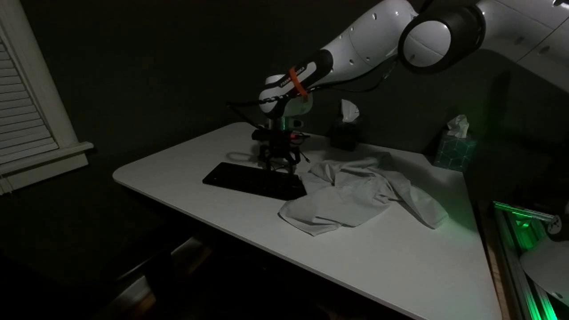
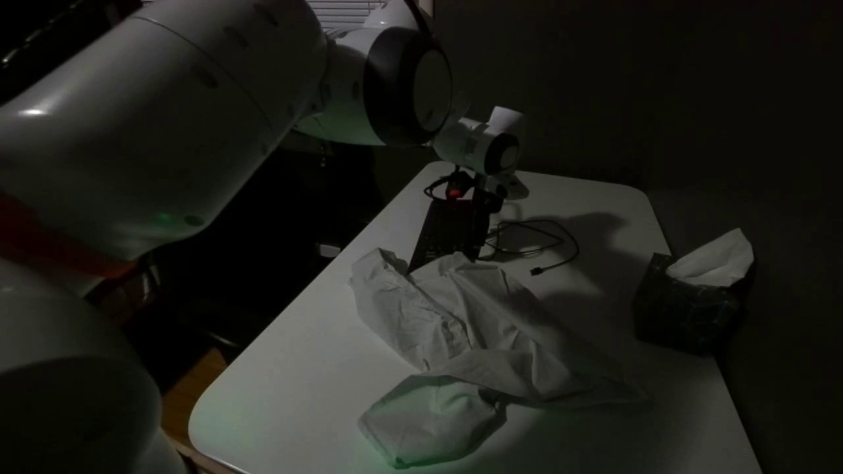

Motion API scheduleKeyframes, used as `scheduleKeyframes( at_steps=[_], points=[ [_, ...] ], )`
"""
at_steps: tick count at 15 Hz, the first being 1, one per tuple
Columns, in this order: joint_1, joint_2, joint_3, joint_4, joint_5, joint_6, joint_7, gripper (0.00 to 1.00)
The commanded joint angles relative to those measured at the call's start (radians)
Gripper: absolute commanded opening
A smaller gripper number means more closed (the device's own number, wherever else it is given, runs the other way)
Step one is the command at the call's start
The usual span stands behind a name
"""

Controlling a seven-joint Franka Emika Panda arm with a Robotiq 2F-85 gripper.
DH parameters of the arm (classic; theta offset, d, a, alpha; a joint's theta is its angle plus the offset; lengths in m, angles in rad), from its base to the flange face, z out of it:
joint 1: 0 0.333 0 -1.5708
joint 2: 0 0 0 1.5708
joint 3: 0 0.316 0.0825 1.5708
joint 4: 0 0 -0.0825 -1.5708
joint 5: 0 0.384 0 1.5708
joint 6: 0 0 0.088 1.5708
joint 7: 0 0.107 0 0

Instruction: Push the black object to the left

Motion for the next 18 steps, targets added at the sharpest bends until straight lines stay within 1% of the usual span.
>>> scheduleKeyframes(
  at_steps=[1,7,18],
  points=[
    [0.007,-0.015,0.038,-0.060,0.057,-0.054,-0.005,1.00],
    [0.014,-0.036,0.061,-0.114,0.100,-0.077,0.001,1.00],
    [0.029,-0.078,0.095,-0.218,0.197,-0.047,0.006,1.00]
  ],
)
